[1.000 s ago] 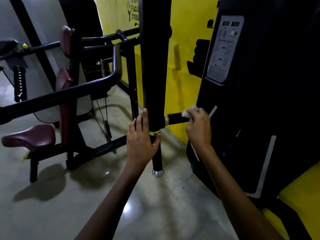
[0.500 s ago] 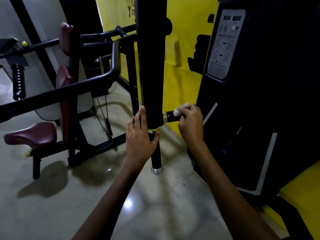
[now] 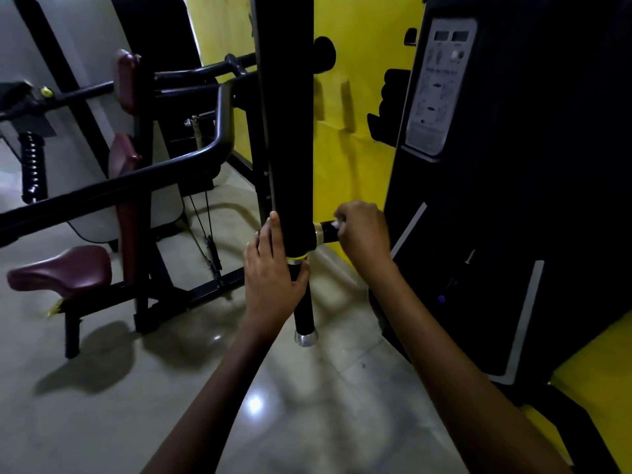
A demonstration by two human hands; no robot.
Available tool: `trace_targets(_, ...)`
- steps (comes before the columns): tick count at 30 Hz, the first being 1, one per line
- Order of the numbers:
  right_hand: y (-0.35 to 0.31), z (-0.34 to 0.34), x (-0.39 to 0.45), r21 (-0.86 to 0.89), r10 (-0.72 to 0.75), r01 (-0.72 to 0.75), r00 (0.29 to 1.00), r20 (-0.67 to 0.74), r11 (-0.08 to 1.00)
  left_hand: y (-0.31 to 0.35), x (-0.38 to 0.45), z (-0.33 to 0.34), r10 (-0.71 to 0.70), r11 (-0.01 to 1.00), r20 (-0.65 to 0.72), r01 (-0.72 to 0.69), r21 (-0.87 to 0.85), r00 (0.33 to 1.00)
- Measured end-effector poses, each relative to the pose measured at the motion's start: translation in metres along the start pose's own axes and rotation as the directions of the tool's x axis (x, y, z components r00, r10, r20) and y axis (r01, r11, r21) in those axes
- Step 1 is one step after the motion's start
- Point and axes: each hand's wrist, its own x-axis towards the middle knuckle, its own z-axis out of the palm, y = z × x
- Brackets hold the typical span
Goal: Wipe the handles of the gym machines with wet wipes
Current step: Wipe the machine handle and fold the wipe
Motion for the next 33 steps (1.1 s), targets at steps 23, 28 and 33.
trace_targets(23, 0.027, 0.023, -0.033, 0.189, -0.468, 0.500, 0.863, -0.189, 0.845, -0.002, -0.001, 0.002, -0.021, 1.000, 0.025, 0.021, -0.004, 0.999)
trace_targets(28, 0.047, 0.014, -0.016, 0.171, -0.282, 0.331, 0.924, -0.259, 0.928, -0.005, -0.001, 0.001, 0.017, 1.000, 0.040, -0.018, 0.026, 0.999)
trace_targets(33, 0.041, 0.015, -0.016, 0.202, -0.117, 0.188, 0.941, -0.318, 0.961, -0.002, 0.000, 0.006, 0.006, 1.000, 0.035, -0.006, 0.009, 0.999)
